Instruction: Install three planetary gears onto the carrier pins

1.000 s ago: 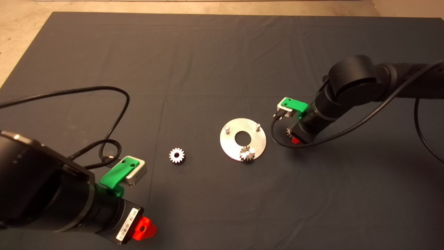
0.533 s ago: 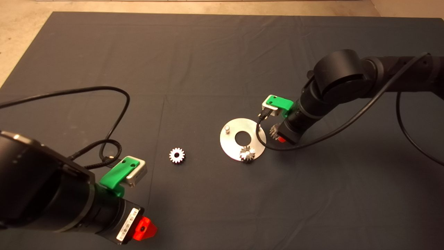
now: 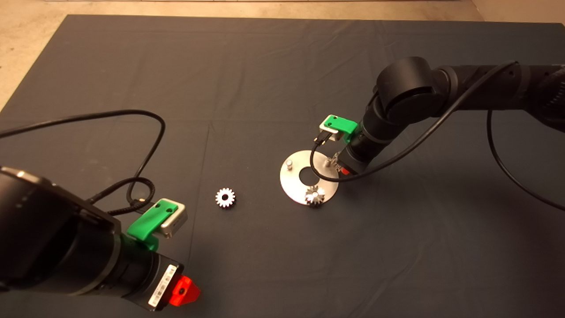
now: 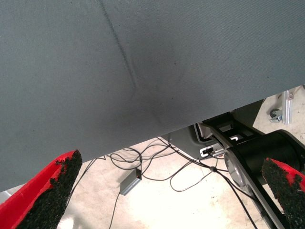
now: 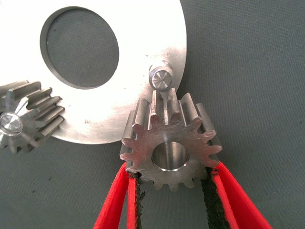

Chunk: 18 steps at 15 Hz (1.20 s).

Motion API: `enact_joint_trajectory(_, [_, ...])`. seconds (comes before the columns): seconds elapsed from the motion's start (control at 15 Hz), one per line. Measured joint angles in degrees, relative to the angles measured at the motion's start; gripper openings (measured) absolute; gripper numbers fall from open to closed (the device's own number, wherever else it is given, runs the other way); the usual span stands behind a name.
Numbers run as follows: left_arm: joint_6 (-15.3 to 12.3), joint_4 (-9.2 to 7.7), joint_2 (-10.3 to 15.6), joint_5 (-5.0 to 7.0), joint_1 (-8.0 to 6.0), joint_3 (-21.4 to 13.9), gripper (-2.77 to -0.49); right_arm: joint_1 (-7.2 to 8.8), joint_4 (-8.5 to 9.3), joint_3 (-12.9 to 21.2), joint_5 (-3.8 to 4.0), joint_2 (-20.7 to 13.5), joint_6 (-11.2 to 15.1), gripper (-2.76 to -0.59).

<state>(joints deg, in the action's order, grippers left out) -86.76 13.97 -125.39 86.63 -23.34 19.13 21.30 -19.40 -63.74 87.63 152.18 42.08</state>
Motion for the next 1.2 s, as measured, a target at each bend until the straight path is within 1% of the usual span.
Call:
enact_joint_trajectory(0.27, [0.0,0.0,0.0,-0.04,0.0,0.0,-0.51,0.0,0.0,-1.5,0.07,0.8,0.0,-2.66])
enact_joint_trajectory(1.2, [0.0,0.0,0.0,-0.07,0.0,0.0,-0.51,-0.02,0.0,-3.2,0.05,1.6,0.0,-2.67])
